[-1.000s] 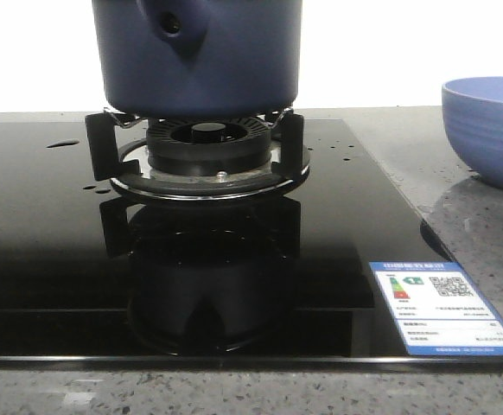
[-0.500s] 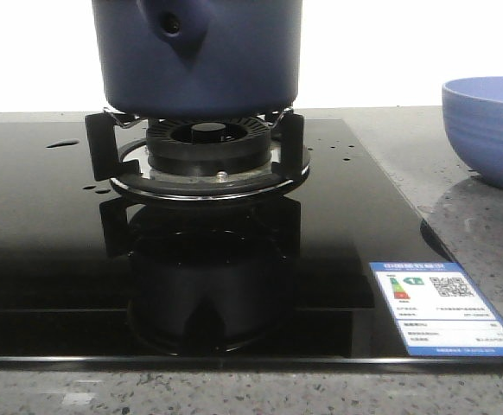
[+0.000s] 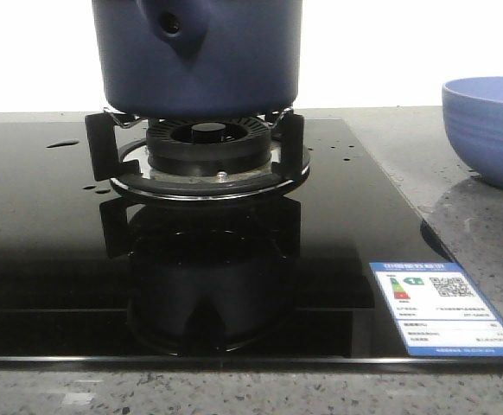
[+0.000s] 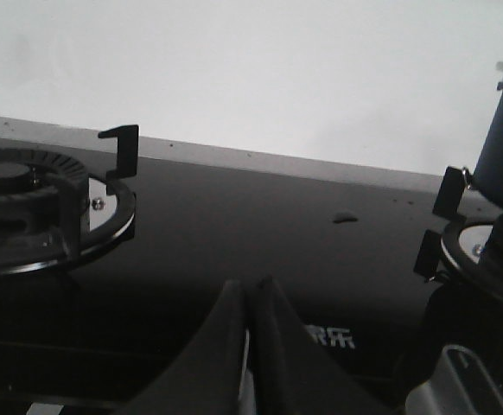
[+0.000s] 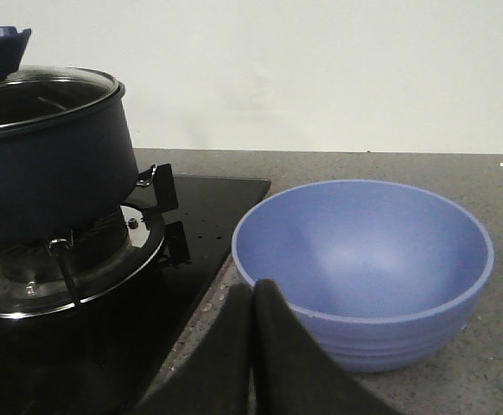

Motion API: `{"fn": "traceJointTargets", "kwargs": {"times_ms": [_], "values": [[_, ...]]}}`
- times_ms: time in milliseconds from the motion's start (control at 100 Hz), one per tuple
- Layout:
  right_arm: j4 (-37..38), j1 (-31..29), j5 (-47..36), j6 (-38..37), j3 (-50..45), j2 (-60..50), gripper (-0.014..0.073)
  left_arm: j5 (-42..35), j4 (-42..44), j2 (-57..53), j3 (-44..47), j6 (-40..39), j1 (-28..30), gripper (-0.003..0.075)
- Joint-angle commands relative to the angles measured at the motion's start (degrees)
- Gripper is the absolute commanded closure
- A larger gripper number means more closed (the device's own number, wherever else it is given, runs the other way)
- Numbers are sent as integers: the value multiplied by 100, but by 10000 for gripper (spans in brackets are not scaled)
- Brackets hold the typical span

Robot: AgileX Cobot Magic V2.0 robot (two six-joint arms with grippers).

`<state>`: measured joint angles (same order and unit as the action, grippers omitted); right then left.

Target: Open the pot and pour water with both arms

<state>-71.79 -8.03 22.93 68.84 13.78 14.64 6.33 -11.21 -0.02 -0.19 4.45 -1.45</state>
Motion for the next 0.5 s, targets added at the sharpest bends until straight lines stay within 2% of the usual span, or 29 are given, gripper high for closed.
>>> {"fn": "traceJointTargets", "kwargs": {"times_ms": [0, 70, 490], "values": [[-188, 5, -160, 76, 150, 22, 650, -515, 81, -185, 111, -126, -19, 739], [-188, 5, -158, 76, 150, 22, 650, -501, 240, -177, 224, -390, -19, 739], [-188, 5, -159, 76, 150, 22, 650, -548, 489, -177, 213, -379, -128, 739]]}}
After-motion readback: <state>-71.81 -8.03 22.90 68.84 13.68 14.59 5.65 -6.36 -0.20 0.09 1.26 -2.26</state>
